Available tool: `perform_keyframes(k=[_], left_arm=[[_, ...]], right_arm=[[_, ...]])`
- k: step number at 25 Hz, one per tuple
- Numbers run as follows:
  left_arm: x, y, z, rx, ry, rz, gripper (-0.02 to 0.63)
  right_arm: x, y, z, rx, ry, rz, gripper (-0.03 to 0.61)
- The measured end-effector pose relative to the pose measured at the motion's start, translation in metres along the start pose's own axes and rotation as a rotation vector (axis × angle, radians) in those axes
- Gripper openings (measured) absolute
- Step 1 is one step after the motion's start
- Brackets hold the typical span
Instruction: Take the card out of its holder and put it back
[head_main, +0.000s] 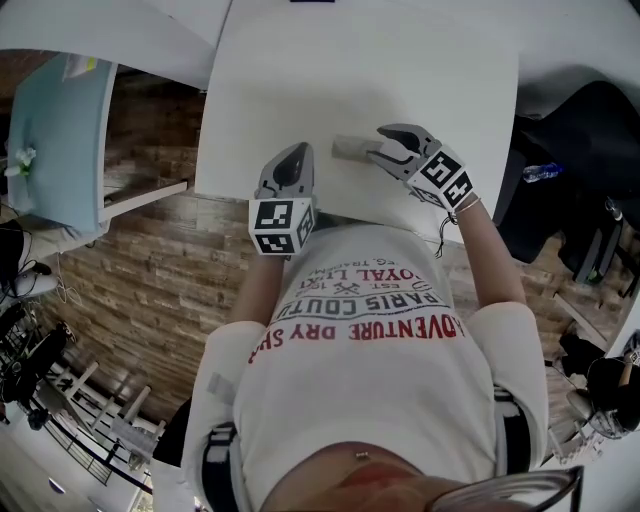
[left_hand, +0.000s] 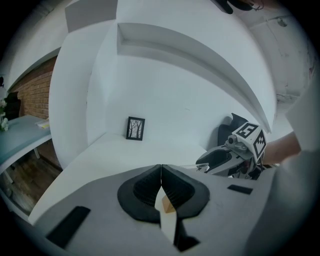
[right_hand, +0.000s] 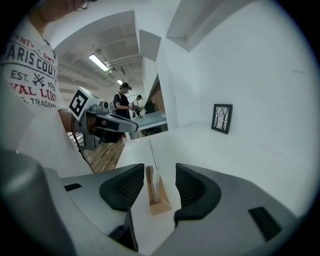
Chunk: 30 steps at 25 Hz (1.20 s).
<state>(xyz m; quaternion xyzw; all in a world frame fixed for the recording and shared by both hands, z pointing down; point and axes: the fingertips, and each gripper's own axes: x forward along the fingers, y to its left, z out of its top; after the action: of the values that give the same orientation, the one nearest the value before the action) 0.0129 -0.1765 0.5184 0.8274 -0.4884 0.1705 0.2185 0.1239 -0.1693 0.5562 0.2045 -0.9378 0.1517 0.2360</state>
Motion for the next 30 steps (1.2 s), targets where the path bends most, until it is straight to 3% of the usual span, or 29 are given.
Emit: perform_keyframes(k=[5,9,12,19,24,30], left_arm=[[0.006,-0.010,0.018,0.048,-0.030,-0.075,0.025],[0.007,-0.019,0.030,0.090,-0.055,-0.125,0.025],[0.006,-0.023,0.037,0.109,-0.068,-0.153,0.025],[0.002,-0.022,0.050,0.138,-0.096,-0.188,0.025],[0.002,-0.021,0.058,0.149,-0.114,-0.200,0.025],[0.006,-0.022,0.063,0.161,-0.128,-0.207,0.025]], right_arm=[[-0.024,0.007,0.031,0.041,-0.119,-0.104,0.190],[-0.043,0.003,0.044,0.070,-0.195,-0.282,0.180],[-0.055,-0.003,0.046,0.136,-0.242,-0.426,0.067],[-0.082,-0.018,0.038,0.311,-0.324,-0.698,0.029],[-0.085,-0.015,0.033,0.325,-0.304,-0.795,0.026],[-0.085,-0.014,0.029,0.337,-0.292,-0.838,0.025]])
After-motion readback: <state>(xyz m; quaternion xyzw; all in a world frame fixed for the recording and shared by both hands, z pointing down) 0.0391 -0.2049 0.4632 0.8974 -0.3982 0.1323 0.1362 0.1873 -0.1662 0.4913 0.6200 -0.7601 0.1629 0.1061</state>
